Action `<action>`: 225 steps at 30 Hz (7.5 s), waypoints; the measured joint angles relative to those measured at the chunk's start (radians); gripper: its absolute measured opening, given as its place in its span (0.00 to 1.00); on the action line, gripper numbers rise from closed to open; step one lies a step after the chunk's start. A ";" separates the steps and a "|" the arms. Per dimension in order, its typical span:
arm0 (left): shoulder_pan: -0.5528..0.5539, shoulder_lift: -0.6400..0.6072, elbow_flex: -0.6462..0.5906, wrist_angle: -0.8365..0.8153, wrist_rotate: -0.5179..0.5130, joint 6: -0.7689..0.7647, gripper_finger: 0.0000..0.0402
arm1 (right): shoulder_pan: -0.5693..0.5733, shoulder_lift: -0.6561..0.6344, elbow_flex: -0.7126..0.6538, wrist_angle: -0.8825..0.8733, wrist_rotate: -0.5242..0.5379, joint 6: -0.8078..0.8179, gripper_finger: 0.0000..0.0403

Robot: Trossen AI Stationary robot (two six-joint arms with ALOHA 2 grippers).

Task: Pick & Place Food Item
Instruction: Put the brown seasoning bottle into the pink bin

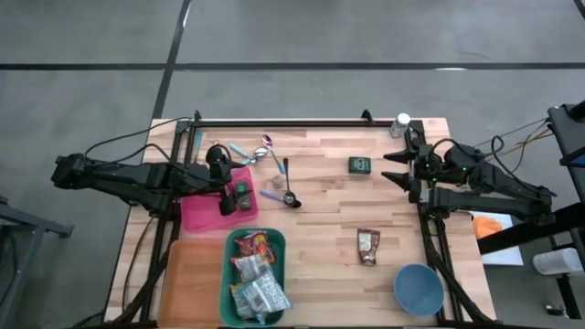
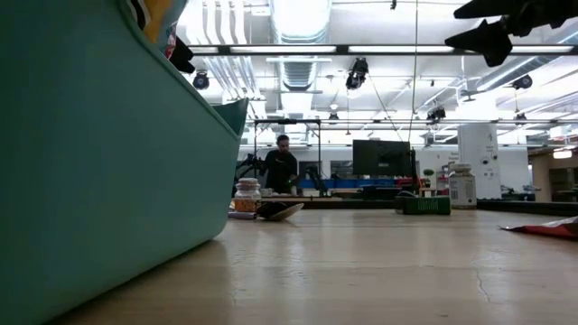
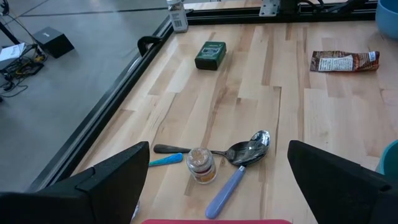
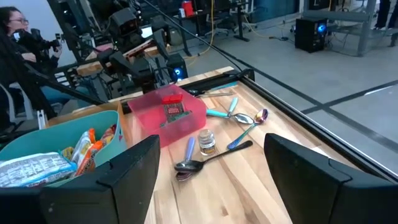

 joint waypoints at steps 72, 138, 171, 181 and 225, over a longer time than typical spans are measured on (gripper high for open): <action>0.341 0.786 0.734 -0.480 0.426 -0.299 0.95 | 0.000 0.000 0.000 -0.004 0.002 0.000 0.71; 0.401 0.877 0.313 -0.018 0.485 -0.303 0.56 | 0.000 0.000 0.000 -0.004 0.001 0.000 0.71; 0.406 0.878 0.313 0.030 0.640 -0.351 0.41 | 0.000 0.000 0.000 -0.004 0.001 0.000 0.71; 0.412 0.858 0.315 0.085 0.692 -0.344 0.86 | 0.000 0.000 0.000 -0.004 0.001 0.000 0.71; 0.406 0.980 0.313 0.256 0.611 -0.260 0.84 | 0.000 0.001 0.000 -0.004 0.001 0.000 0.71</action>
